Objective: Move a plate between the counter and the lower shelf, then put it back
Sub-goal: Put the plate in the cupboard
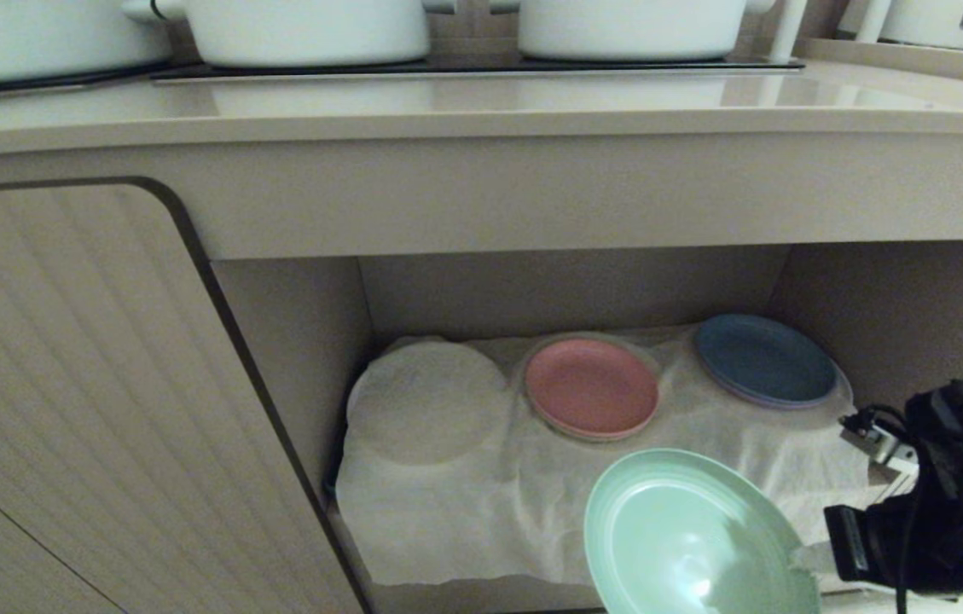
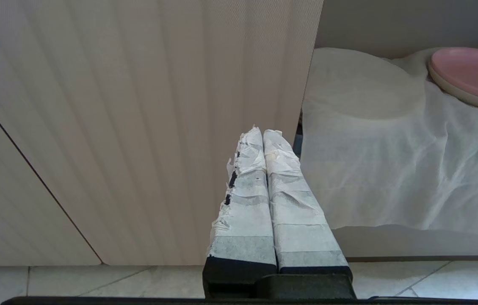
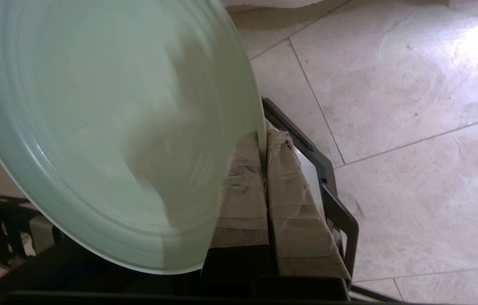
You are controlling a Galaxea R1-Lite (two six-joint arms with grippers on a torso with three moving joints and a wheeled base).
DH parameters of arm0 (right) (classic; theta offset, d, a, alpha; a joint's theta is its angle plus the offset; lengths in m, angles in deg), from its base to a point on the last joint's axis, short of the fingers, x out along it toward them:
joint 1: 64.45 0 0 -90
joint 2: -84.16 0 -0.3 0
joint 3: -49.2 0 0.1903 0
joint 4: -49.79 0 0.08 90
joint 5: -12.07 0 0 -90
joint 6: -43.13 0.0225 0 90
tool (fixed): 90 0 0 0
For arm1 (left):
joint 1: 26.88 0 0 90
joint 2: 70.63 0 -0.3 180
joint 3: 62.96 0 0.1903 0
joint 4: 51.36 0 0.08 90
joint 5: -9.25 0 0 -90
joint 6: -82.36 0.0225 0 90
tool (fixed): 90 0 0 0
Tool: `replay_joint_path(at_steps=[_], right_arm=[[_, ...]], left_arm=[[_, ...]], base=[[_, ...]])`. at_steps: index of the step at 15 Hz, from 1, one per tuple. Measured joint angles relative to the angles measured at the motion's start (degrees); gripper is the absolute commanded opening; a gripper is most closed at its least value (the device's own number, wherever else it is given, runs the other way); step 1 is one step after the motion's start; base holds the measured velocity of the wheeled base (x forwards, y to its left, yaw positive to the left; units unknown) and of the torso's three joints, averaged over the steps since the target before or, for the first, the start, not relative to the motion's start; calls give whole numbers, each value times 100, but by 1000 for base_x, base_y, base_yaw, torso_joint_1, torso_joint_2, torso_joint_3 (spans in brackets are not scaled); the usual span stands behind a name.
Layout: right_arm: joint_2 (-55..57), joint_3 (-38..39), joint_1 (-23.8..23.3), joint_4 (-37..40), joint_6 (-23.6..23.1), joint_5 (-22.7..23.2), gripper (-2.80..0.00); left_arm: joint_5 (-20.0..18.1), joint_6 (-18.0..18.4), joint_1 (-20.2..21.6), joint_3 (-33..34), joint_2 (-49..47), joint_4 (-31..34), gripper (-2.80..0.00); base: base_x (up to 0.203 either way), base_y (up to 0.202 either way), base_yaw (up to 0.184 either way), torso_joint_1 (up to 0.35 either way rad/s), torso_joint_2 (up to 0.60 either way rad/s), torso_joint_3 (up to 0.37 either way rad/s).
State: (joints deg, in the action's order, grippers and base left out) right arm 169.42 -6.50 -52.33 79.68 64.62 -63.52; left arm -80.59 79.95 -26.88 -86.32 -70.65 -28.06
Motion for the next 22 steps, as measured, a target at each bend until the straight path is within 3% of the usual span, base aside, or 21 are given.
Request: replay_joint_path(at_steps=[15,22], right_arm=[[2230,-2304,938,-142,299,13,-280],[2879,-3196,1489,-25,1052,-104,-280]], left_arm=[[2,-1,0,0,0,0,-280],[0,0,0,0,0,0,-280]], base=[[0,0,0,0,0,0],[0,0,0,0,0,0]])
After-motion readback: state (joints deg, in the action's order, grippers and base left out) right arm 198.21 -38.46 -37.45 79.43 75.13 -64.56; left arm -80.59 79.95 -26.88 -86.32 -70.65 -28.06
